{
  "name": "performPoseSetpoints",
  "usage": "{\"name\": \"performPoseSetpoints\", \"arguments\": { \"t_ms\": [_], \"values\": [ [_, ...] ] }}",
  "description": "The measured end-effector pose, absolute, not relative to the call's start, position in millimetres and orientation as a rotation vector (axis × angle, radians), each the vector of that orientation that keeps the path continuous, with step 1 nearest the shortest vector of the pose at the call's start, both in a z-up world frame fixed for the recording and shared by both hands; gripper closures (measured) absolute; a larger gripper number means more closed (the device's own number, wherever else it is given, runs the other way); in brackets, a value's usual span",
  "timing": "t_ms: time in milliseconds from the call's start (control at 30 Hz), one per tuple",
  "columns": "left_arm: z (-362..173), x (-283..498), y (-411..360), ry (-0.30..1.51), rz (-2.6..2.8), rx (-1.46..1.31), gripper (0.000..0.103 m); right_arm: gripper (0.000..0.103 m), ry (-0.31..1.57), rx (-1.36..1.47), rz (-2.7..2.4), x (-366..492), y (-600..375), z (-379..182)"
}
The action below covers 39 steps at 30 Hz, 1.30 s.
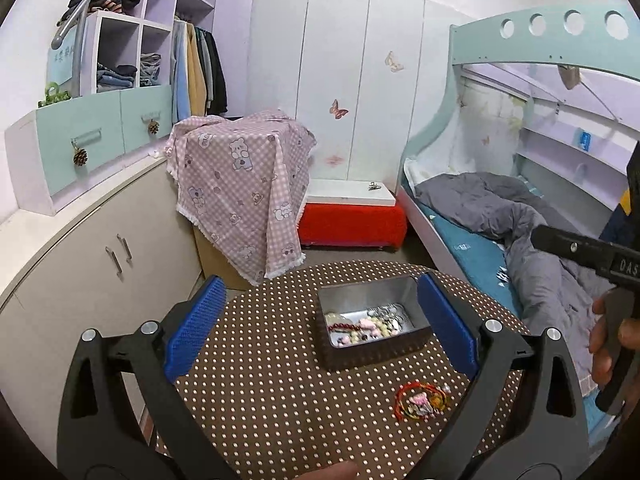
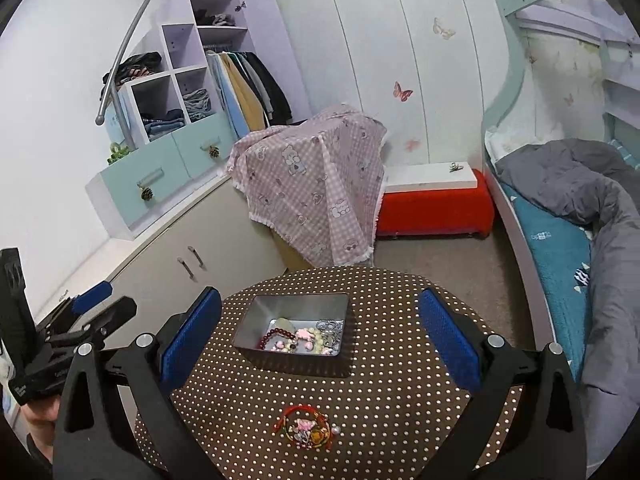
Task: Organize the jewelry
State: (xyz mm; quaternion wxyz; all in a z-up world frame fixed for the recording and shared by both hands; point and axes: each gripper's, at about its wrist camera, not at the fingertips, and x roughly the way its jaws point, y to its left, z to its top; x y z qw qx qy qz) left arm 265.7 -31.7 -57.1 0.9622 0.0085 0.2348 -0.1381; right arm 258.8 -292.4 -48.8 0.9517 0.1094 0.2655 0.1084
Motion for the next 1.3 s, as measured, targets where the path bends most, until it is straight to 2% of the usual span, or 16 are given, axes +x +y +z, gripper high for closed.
{"name": "performPoseSetpoints", "arguments": {
  "t_ms": [367, 833, 1300],
  "values": [
    [-83, 247, -38, 0.501, -0.285, 0.082, 0.009, 0.008, 0.543, 0.198, 0.172, 226, -292, -65],
    [-160, 259, -75, 0.673, -0.353, 0.185, 0.009, 0.008, 0.722, 0.259, 0.113, 213, -312, -148],
    [-216, 285, -107, 0.808, -0.38, 0.27, 0.009, 0.008, 0.816, 0.31, 0.105, 213, -320, -190]
  ]
}}
